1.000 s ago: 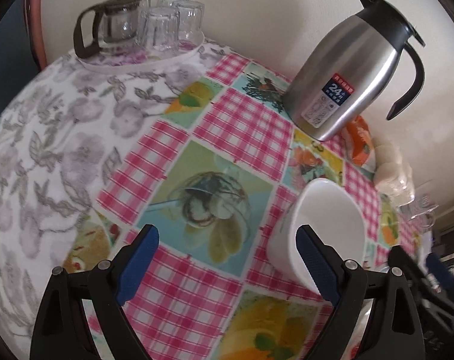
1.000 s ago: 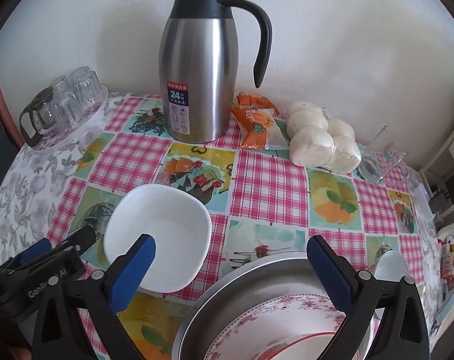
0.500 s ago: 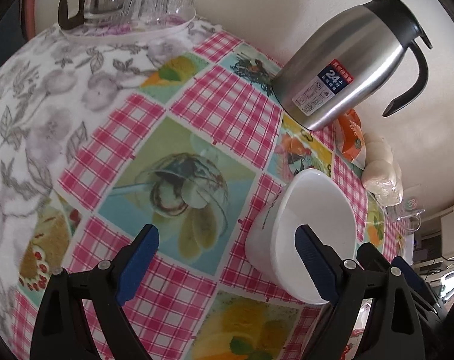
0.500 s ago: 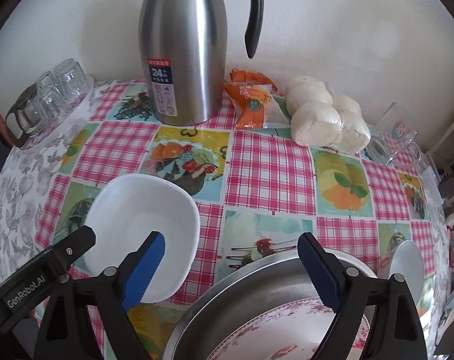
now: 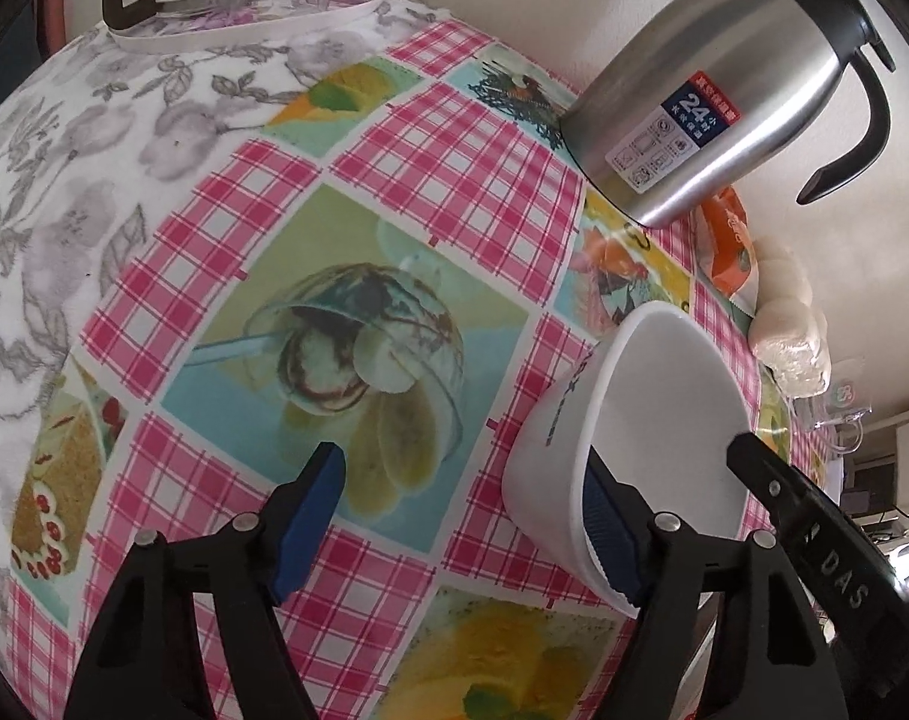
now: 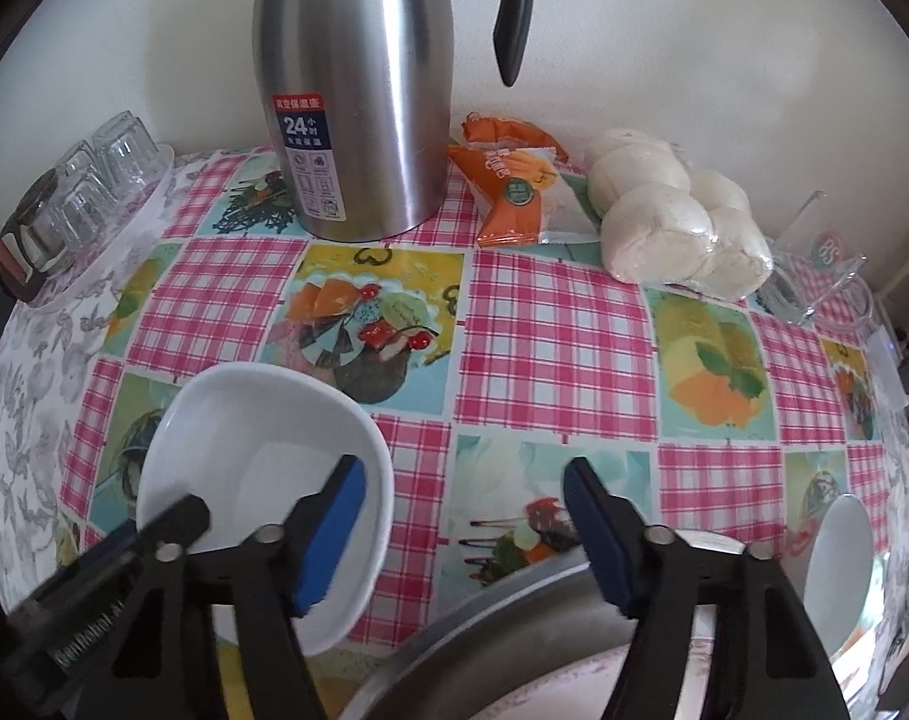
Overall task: Organize plates and bowls
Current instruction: 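Close both grippers on the rim of the white square bowl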
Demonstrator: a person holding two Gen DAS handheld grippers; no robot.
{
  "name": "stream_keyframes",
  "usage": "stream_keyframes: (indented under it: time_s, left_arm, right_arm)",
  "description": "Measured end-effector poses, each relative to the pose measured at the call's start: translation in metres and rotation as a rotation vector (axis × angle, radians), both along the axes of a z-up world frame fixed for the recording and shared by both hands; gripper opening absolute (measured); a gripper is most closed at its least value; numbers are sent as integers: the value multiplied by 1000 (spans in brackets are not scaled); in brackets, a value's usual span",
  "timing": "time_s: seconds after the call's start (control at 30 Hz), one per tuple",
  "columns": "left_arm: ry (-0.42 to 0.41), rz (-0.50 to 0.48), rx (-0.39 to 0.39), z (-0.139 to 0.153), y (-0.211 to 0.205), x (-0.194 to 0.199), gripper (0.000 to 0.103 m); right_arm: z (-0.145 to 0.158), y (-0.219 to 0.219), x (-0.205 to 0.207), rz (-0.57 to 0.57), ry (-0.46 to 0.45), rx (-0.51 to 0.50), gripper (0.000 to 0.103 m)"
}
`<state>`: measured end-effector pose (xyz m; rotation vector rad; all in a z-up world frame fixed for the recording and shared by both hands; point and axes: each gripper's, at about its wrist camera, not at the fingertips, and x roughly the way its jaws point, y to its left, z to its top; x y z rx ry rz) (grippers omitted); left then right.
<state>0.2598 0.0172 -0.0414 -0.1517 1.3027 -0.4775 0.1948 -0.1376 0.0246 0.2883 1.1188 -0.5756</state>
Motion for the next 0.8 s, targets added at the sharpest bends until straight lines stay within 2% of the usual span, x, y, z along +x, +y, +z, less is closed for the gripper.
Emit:
stream_keyframes:
  time_s: [0.3,0.5,0.8]
  left_arm:
    - [4,-42,-38,-2,-11,1,56]
    - [-5,-64,-31,-3,-17,0,48]
    - [-61,-95,12,-2,-29,-3,44]
  right_arm:
    - [-19,0,18,-13,2,91,45]
    - [-33,4,27,-30,18,155,34]
    - [-41,7,32,-20,29,181,31]
